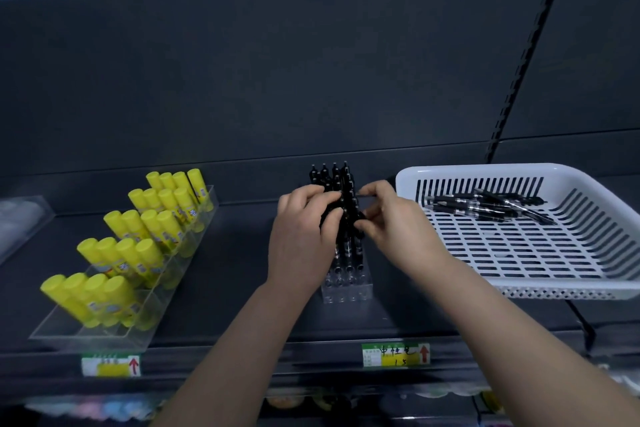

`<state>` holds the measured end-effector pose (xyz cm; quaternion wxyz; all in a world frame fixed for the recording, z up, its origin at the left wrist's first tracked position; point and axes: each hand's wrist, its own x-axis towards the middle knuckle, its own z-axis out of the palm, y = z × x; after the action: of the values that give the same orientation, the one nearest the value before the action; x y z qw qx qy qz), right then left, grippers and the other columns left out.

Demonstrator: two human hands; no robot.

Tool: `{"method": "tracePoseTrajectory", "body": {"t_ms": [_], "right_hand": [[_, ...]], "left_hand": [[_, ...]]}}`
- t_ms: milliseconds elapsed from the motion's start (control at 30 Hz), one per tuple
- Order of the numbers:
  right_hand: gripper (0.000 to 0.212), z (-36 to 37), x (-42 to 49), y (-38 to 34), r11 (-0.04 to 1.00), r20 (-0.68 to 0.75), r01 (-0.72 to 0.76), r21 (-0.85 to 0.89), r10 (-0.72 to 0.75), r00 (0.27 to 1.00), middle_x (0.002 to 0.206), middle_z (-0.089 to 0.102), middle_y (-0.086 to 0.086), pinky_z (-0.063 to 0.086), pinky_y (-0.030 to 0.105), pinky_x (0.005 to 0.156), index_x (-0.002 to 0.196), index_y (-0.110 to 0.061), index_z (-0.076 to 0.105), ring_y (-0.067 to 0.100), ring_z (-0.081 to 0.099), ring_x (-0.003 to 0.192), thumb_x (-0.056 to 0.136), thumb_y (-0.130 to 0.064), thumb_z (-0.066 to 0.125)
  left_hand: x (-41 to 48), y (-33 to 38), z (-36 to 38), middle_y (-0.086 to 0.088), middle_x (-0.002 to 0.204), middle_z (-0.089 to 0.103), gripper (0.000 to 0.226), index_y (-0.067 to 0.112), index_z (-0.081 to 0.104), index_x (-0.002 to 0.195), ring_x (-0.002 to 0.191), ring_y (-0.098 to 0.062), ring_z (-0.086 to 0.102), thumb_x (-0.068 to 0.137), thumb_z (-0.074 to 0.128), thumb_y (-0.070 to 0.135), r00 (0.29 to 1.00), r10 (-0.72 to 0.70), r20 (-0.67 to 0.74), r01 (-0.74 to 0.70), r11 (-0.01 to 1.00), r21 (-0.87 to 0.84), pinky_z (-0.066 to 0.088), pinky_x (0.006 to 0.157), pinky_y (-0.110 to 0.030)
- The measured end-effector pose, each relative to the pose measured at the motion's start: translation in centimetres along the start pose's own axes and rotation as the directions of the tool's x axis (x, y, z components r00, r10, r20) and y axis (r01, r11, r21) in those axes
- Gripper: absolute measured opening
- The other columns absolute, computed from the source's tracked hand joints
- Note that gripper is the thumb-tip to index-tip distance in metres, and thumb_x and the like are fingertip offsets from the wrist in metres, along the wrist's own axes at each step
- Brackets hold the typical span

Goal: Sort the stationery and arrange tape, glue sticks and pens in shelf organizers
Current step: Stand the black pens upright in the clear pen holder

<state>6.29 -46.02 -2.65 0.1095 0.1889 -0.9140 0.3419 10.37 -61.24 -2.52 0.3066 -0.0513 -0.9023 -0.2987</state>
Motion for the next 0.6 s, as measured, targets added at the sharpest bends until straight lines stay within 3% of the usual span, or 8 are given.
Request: {"method": "tracePoseTrajectory", "body": {"t_ms": [133, 233, 333, 600], "right_hand": [[0.051, -1.3, -0.3, 0.5, 0.999, 0.023, -0.028, -0.024, 0.029, 0.999, 0.098, 0.069, -0.005, 0.05, 0.034, 0.08, 0.124, -0.023, 0.045, 0.017, 0.065, 0.091, 0.081, -0.029, 0.073], [0.031, -3.1, -0.8, 1.7, 0.967, -0.001, 0.001, -0.253, -0.002, 1.0, 0.106, 0.066, -0.005, 0.049, 0.035, 0.078, 0.116, -0.025, 0.055, 0.019, 0.06, 0.1, 0.087, -0.033, 0.064], [0.021, -5.1, -1.6, 3.6, 0.891, 0.015, 0.029, -0.452, -0.025, 1.0, 0.104, 0.062, -0.006, 0.043, 0.032, 0.071, 0.109, -0.027, 0.062, 0.019, 0.056, 0.103, 0.09, -0.034, 0.057], [0.018, -10.3, -4.4, 11.1, 0.83, -0.027, -0.099, -0.548, 0.101, 0.995, 0.105, 0.063, -0.008, 0.041, 0.03, 0.07, 0.106, -0.03, 0.063, 0.018, 0.058, 0.101, 0.089, -0.033, 0.058]], "left_hand": [[0.5, 0.9, -0.1, 0.002, 0.119, 0.061, 0.024, 0.015, 0.069, 0.114, 0.114, -0.015, 0.049, 0.091, 0.061, 0.018, 0.999, 0.05, 0.007, -0.05, 0.999, -0.011, 0.044, 0.089, -0.026], [1.1, 2.0, 0.6, -0.001, 0.115, 0.065, 0.024, 0.011, 0.07, 0.11, 0.112, -0.021, 0.052, 0.087, 0.064, 0.011, 0.993, 0.116, 0.02, -0.116, 0.993, 0.004, 0.047, 0.09, -0.04], [1.7, 3.5, 1.9, -0.003, 0.109, 0.066, 0.022, 0.009, 0.071, 0.106, 0.11, -0.023, 0.054, 0.085, 0.065, 0.008, 0.982, 0.181, 0.056, -0.183, 0.983, 0.024, 0.047, 0.089, -0.044], [3.7, 9.2, 9.2, 0.007, 0.118, 0.06, 0.027, 0.021, 0.063, 0.117, 0.117, -0.015, 0.042, 0.091, 0.055, 0.02, 0.913, 0.186, 0.363, -0.226, 0.972, 0.07, 0.04, 0.097, -0.036]]}}
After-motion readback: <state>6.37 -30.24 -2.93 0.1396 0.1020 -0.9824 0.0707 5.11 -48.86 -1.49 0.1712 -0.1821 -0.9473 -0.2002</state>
